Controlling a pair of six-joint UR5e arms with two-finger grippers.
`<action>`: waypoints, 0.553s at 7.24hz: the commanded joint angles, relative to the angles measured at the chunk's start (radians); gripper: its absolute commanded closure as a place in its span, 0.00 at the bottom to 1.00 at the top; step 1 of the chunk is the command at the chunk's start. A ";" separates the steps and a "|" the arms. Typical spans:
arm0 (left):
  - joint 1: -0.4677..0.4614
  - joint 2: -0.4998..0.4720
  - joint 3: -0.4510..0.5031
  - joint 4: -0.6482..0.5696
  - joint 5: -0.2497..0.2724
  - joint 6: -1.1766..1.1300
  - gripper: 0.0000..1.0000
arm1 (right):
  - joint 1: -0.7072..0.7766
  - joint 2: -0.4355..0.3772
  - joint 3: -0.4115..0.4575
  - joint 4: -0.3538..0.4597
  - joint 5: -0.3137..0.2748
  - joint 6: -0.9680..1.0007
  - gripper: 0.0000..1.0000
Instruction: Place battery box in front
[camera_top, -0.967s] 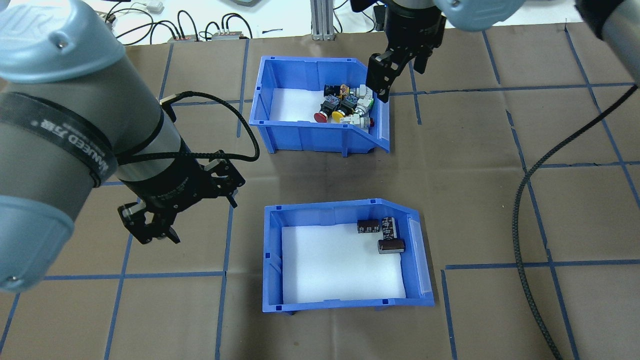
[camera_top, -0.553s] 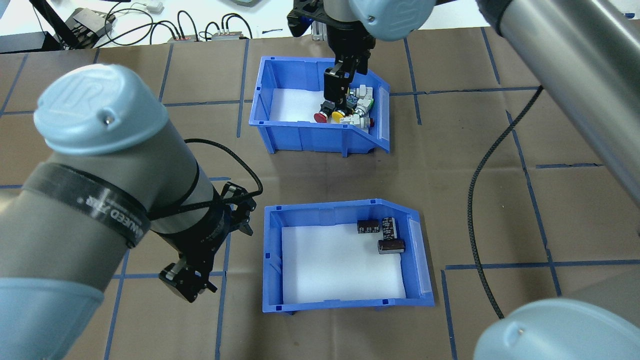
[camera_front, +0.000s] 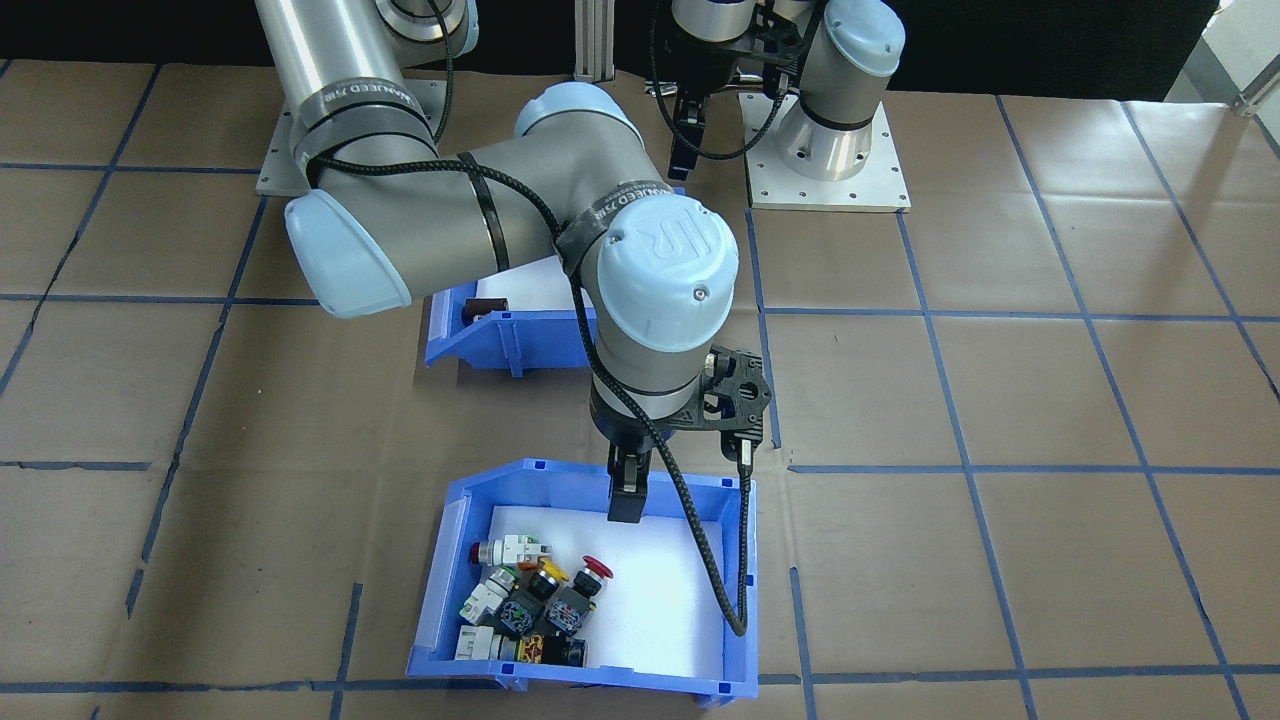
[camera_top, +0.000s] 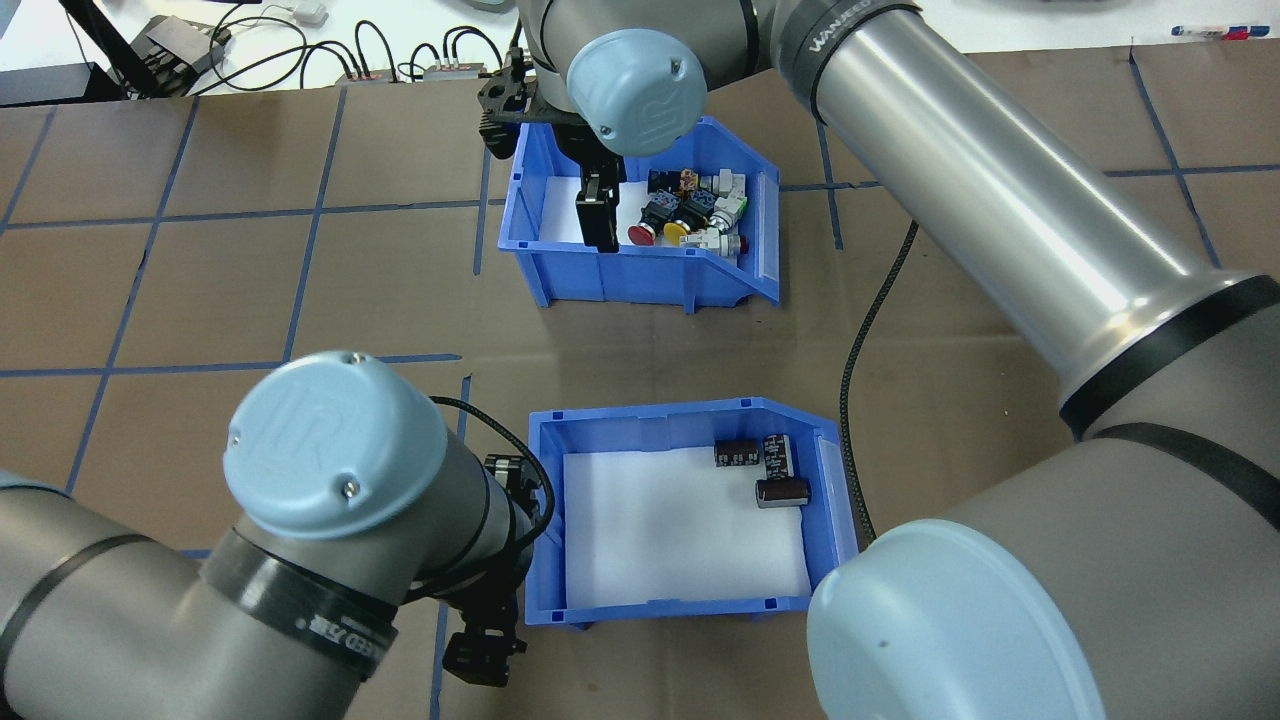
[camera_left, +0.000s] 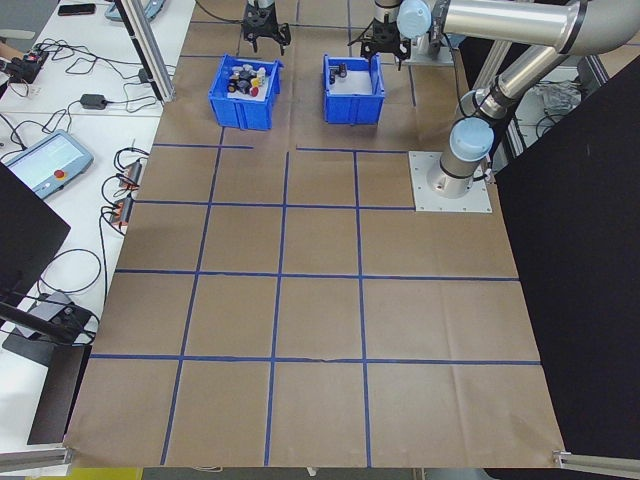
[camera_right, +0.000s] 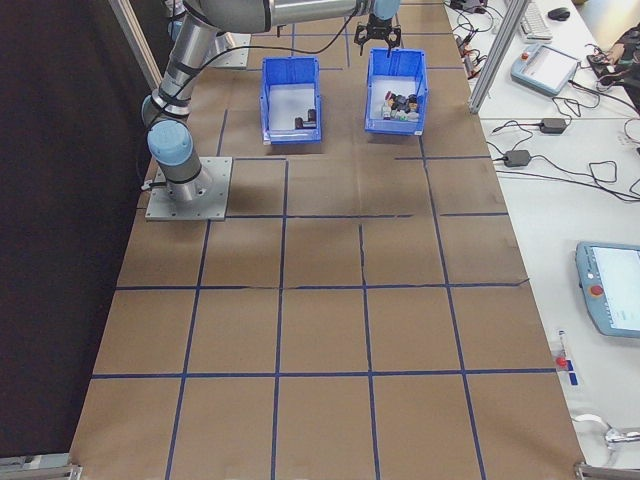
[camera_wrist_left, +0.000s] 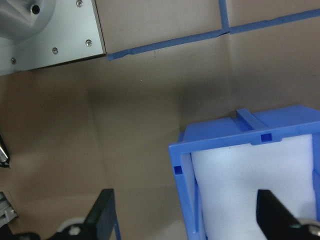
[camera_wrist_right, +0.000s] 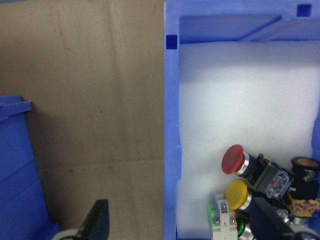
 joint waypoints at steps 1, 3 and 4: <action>-0.050 -0.010 -0.097 0.177 -0.071 -0.130 0.03 | 0.006 0.047 0.010 -0.014 -0.033 -0.042 0.00; -0.081 -0.057 -0.102 0.232 -0.077 -0.210 0.02 | 0.005 0.098 0.012 -0.103 -0.036 -0.038 0.00; -0.111 -0.089 -0.102 0.263 -0.076 -0.252 0.01 | 0.008 0.118 0.013 -0.103 -0.036 -0.029 0.00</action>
